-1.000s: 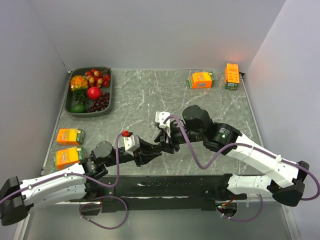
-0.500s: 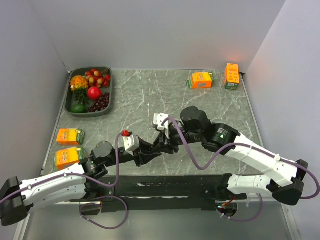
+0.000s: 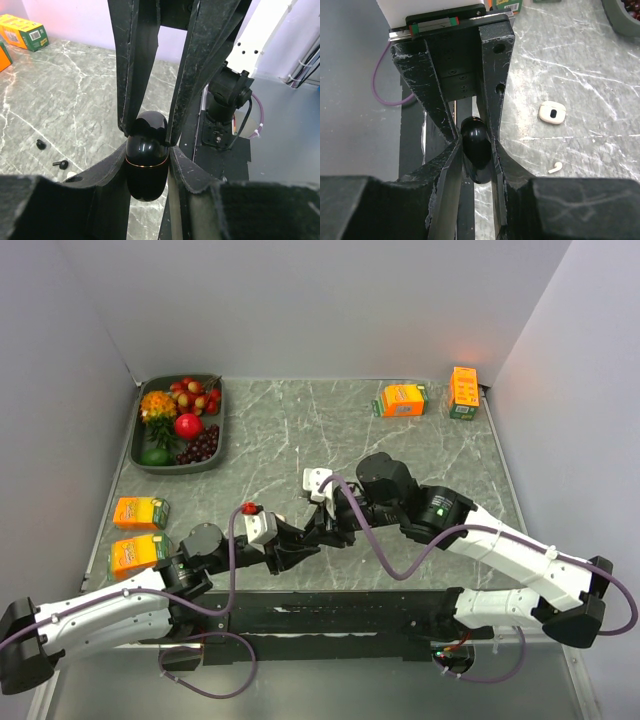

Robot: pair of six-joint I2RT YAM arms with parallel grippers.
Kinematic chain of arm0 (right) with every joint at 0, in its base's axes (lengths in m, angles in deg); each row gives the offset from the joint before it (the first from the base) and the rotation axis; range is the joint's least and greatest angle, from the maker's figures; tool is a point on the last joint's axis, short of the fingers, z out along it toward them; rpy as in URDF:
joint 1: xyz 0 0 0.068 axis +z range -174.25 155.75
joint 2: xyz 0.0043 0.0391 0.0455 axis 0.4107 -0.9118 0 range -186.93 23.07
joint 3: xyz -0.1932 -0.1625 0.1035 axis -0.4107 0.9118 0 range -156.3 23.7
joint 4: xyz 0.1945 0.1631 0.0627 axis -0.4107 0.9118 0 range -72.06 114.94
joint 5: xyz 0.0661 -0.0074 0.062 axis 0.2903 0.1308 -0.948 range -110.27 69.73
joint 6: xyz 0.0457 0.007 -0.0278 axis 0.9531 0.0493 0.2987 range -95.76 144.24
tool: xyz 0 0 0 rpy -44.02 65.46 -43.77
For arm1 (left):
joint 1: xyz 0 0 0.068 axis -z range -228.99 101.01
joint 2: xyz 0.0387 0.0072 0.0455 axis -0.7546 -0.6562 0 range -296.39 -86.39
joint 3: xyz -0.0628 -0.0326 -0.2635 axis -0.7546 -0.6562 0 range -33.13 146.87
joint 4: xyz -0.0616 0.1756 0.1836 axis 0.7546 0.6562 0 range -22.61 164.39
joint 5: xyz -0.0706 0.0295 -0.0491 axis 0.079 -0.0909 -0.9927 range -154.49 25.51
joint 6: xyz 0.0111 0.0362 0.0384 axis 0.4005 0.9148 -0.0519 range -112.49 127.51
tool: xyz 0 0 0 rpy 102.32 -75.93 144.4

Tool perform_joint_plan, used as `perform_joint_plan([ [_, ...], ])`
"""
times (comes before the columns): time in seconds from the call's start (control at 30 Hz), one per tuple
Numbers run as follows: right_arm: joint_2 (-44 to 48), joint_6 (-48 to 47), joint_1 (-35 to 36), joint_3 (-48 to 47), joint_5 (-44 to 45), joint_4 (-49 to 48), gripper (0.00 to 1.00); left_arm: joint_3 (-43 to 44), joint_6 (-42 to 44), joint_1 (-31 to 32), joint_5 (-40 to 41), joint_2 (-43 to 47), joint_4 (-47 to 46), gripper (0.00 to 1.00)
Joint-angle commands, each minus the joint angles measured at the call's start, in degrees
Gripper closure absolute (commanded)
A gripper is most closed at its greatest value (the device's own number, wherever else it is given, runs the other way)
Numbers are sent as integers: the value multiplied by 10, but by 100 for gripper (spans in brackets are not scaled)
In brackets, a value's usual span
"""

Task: Insert the wireless bluetooth earbuds into the charging case
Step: Adjust the charging case on the charging case.

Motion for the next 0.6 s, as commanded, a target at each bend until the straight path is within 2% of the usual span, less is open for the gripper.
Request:
perform_joint_plan([
  [0.0, -16, -2, -2, -15, 52, 14, 77, 17, 14, 7, -18, 21, -57, 99],
  [0.13, -27, 0, -2, -21, 73, 18, 77, 15, 14, 10, -17, 24, -56, 99],
  [0.57, -22, 21, -32, -26, 96, 5, 66, 4, 17, 19, -8, 37, -36, 99],
])
